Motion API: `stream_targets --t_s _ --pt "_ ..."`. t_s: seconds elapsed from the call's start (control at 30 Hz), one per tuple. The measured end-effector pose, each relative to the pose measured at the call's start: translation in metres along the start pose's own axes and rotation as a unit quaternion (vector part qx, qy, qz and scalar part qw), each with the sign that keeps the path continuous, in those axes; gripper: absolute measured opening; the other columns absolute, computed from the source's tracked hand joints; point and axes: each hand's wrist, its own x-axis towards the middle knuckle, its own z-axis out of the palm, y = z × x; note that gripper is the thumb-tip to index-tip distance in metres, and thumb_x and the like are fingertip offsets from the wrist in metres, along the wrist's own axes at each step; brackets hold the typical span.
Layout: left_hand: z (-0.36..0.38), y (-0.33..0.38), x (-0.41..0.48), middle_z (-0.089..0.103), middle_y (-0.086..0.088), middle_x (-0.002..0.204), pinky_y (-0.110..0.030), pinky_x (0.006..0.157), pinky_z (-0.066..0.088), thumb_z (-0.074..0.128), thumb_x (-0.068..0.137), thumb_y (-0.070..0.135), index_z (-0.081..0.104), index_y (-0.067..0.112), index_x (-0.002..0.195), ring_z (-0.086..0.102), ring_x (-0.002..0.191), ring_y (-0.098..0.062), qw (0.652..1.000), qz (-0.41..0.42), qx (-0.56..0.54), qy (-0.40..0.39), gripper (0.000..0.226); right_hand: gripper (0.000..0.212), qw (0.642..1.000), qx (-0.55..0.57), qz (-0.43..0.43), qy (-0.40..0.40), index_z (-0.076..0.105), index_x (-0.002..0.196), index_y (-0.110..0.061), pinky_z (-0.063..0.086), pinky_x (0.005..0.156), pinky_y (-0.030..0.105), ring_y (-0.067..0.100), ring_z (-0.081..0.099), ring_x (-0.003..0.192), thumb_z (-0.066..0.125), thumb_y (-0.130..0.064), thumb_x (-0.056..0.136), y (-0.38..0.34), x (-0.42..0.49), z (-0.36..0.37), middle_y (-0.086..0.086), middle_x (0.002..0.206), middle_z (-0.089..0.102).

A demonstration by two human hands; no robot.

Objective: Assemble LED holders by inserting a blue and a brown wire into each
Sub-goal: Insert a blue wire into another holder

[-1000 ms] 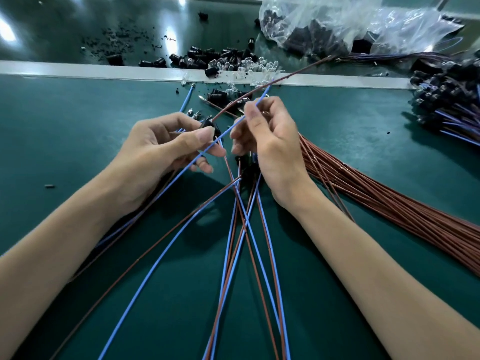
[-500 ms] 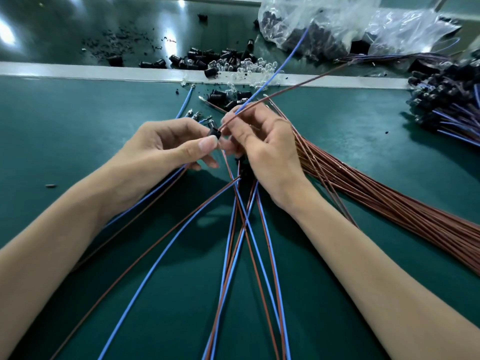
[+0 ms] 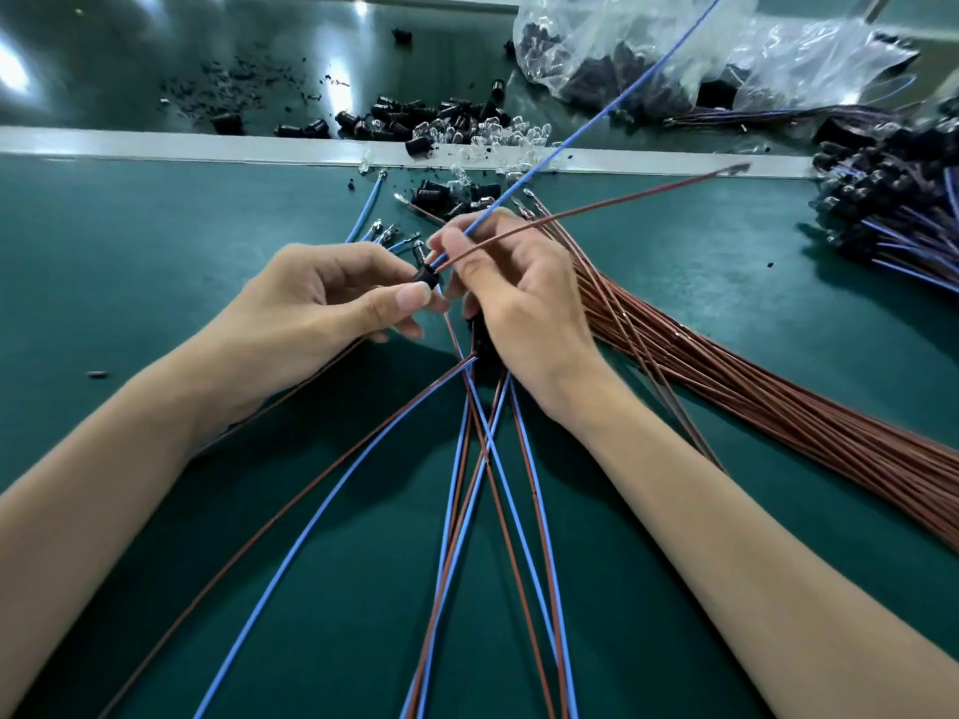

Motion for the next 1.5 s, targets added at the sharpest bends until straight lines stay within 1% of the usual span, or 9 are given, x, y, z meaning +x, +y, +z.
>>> stream_targets --t_s 0.17,0.27,0.4,0.47,0.63,0.83,0.97,1.13,1.5 --pt "0.0 -0.001 0.0 0.072 -0.006 0.085 -0.01 0.065 0.047 0.064 0.073 0.038 0.069 0.017 0.085 0.064 0.069 -0.001 0.998 -0.002 0.055 0.02 0.025 0.023 0.99 0.091 0.026 0.108 0.04 0.084 -0.018 0.044 0.048 0.023 0.01 0.057 0.045 0.032 -0.014 0.104 -0.003 0.005 -0.002 0.002 0.072 0.065" --pt "0.002 -0.002 0.0 0.072 -0.01 0.085 -0.013 0.065 0.047 0.064 0.071 0.041 0.069 0.015 0.086 0.063 0.069 -0.003 0.997 -0.003 0.061 0.041 0.03 0.018 0.987 0.102 0.032 0.121 0.041 0.087 -0.019 0.045 0.05 0.027 0.009 0.058 0.047 0.035 -0.015 0.103 -0.004 0.005 -0.004 0.002 0.074 0.064" --pt "0.005 0.0 0.0 0.07 0.002 0.07 -0.009 0.063 0.045 0.064 0.074 0.035 0.067 0.008 0.09 0.06 0.062 0.001 0.997 0.013 0.047 0.057 0.031 0.008 0.996 -0.08 0.011 0.024 0.06 0.088 -0.019 0.053 0.071 0.038 0.012 0.064 0.07 0.056 -0.017 0.095 -0.002 0.0 0.001 -0.005 0.081 0.064" --pt "0.006 -0.001 0.0 0.069 0.003 0.069 -0.009 0.064 0.045 0.063 0.075 0.034 0.067 0.007 0.09 0.061 0.063 0.001 0.996 0.019 0.052 0.067 0.031 0.016 0.993 -0.114 -0.006 0.03 0.062 0.085 -0.017 0.054 0.073 0.041 0.013 0.065 0.072 0.052 -0.015 0.097 0.0 -0.001 0.002 -0.008 0.078 0.064" --pt "0.001 -0.004 0.001 0.069 -0.01 0.076 -0.022 0.067 0.044 0.064 0.074 0.041 0.067 0.013 0.087 0.059 0.066 -0.008 0.99 0.001 0.084 0.114 0.031 0.027 0.995 0.044 0.029 0.089 0.044 0.08 -0.021 0.049 0.049 0.025 0.012 0.064 0.051 0.033 -0.013 0.103 -0.003 0.002 0.0 0.006 0.076 0.067" --pt "0.006 -0.004 0.0 0.067 0.006 0.066 -0.022 0.069 0.049 0.065 0.073 0.034 0.065 0.017 0.084 0.06 0.065 -0.006 0.995 0.012 0.051 0.087 0.02 0.011 0.999 -0.05 0.02 0.006 0.058 0.086 -0.022 0.055 0.068 0.028 0.005 0.068 0.065 0.057 -0.015 0.095 0.0 0.001 0.0 -0.005 0.078 0.067" --pt "0.005 -0.007 0.002 0.069 -0.001 0.076 -0.03 0.074 0.052 0.065 0.074 0.038 0.066 0.021 0.084 0.063 0.071 -0.009 0.991 0.013 0.062 0.12 0.02 0.021 0.999 -0.008 0.038 0.025 0.053 0.082 -0.019 0.051 0.055 0.021 0.007 0.067 0.057 0.046 -0.011 0.1 -0.001 0.001 0.001 -0.002 0.075 0.066" --pt "-0.003 -0.015 0.008 0.067 0.001 0.072 -0.018 0.068 0.052 0.067 0.087 0.029 0.063 0.025 0.086 0.062 0.06 -0.005 0.975 0.001 0.111 0.194 0.005 0.023 0.99 0.115 0.06 0.055 0.042 0.083 -0.016 0.049 0.049 0.021 0.015 0.066 0.051 0.035 -0.009 0.103 -0.004 0.003 0.0 0.003 0.072 0.067" --pt "0.006 -0.012 0.004 0.06 0.019 0.078 -0.01 0.061 0.044 0.068 0.086 0.011 0.066 0.023 0.098 0.056 0.068 -0.001 0.961 0.093 0.219 0.142 0.017 0.025 0.998 0.046 0.04 0.023 0.05 0.079 -0.021 0.05 0.063 0.022 0.014 0.071 0.067 0.065 -0.002 0.086 -0.006 0.0 -0.002 -0.002 0.078 0.066"
